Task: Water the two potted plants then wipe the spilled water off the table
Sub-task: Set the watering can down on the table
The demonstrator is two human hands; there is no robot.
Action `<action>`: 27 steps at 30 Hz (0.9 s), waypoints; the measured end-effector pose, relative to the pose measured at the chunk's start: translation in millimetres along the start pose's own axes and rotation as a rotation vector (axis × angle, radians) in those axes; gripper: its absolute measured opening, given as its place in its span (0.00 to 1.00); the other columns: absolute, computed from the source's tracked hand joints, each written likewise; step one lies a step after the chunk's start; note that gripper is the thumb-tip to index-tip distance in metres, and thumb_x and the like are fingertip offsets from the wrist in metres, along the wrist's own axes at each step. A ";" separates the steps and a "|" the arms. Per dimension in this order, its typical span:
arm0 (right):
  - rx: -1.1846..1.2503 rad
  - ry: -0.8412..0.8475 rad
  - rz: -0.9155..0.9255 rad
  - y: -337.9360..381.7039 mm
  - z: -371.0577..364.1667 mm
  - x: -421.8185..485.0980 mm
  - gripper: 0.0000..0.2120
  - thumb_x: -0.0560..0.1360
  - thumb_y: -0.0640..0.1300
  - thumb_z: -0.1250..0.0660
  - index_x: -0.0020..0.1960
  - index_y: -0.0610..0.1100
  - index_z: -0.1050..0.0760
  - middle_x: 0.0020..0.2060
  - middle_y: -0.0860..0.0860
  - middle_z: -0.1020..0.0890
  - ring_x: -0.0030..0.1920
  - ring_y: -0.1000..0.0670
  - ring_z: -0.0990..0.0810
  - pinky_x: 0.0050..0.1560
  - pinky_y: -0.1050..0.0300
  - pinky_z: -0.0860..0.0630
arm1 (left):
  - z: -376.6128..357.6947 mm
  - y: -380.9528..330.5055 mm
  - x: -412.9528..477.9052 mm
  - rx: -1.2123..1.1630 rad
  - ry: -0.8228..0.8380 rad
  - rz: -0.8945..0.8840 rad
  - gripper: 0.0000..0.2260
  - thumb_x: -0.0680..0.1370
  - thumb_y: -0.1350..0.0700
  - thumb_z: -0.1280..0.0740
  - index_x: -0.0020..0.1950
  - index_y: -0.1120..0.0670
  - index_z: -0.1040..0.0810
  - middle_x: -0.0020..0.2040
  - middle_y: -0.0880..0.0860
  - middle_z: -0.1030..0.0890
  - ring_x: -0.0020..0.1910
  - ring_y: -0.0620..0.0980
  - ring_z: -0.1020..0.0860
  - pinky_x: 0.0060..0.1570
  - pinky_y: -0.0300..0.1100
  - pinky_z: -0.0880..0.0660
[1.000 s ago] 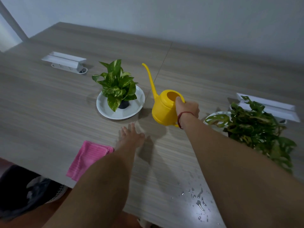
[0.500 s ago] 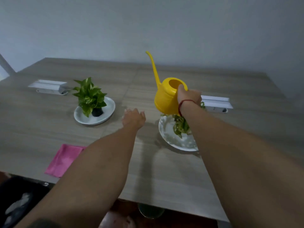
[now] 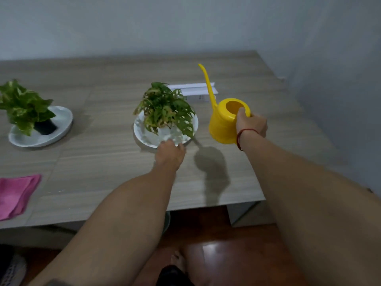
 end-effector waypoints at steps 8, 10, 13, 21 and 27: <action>-0.030 -0.004 -0.159 -108.0 -4.0 18.1 0.20 0.73 0.54 0.34 0.61 0.45 0.25 0.59 0.43 0.21 0.60 0.40 0.24 0.57 0.51 0.28 | -98.5 15.1 -17.4 0.213 0.326 -0.031 0.32 0.82 0.40 0.47 0.81 0.52 0.50 0.81 0.57 0.51 0.80 0.56 0.51 0.77 0.52 0.47; -0.042 0.012 -0.169 -123.2 -9.4 17.1 0.20 0.73 0.53 0.34 0.62 0.45 0.26 0.59 0.43 0.21 0.60 0.40 0.24 0.57 0.51 0.28 | -116.6 17.8 -23.5 0.248 0.358 -0.056 0.32 0.82 0.40 0.47 0.81 0.51 0.52 0.81 0.57 0.54 0.80 0.56 0.54 0.78 0.53 0.49; -0.067 0.040 -0.172 -142.1 -16.2 17.3 0.19 0.74 0.52 0.35 0.62 0.45 0.27 0.59 0.43 0.21 0.60 0.40 0.24 0.56 0.51 0.28 | -133.2 21.4 -28.9 0.277 0.354 -0.091 0.32 0.82 0.40 0.46 0.81 0.51 0.52 0.81 0.58 0.55 0.80 0.57 0.55 0.78 0.53 0.50; -0.097 0.049 -0.219 -158.5 -22.1 23.0 0.21 0.75 0.52 0.36 0.65 0.45 0.30 0.61 0.42 0.23 0.61 0.39 0.26 0.59 0.49 0.30 | -140.4 26.6 -27.2 0.262 0.320 -0.098 0.32 0.82 0.38 0.48 0.81 0.50 0.52 0.81 0.58 0.56 0.80 0.57 0.57 0.78 0.54 0.53; -0.141 0.050 -0.210 -158.5 -26.4 22.3 0.21 0.77 0.54 0.37 0.64 0.44 0.31 0.60 0.41 0.23 0.61 0.39 0.25 0.59 0.47 0.29 | -145.2 30.0 -24.5 0.267 0.317 -0.091 0.32 0.82 0.38 0.48 0.81 0.49 0.53 0.81 0.58 0.56 0.80 0.57 0.57 0.77 0.55 0.54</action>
Point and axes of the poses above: each hand's wrist, its own x-axis towards the middle knuckle, its own z-axis out of the back of the hand, y = z × x, the point moved 4 cm from there along x, towards the middle knuckle
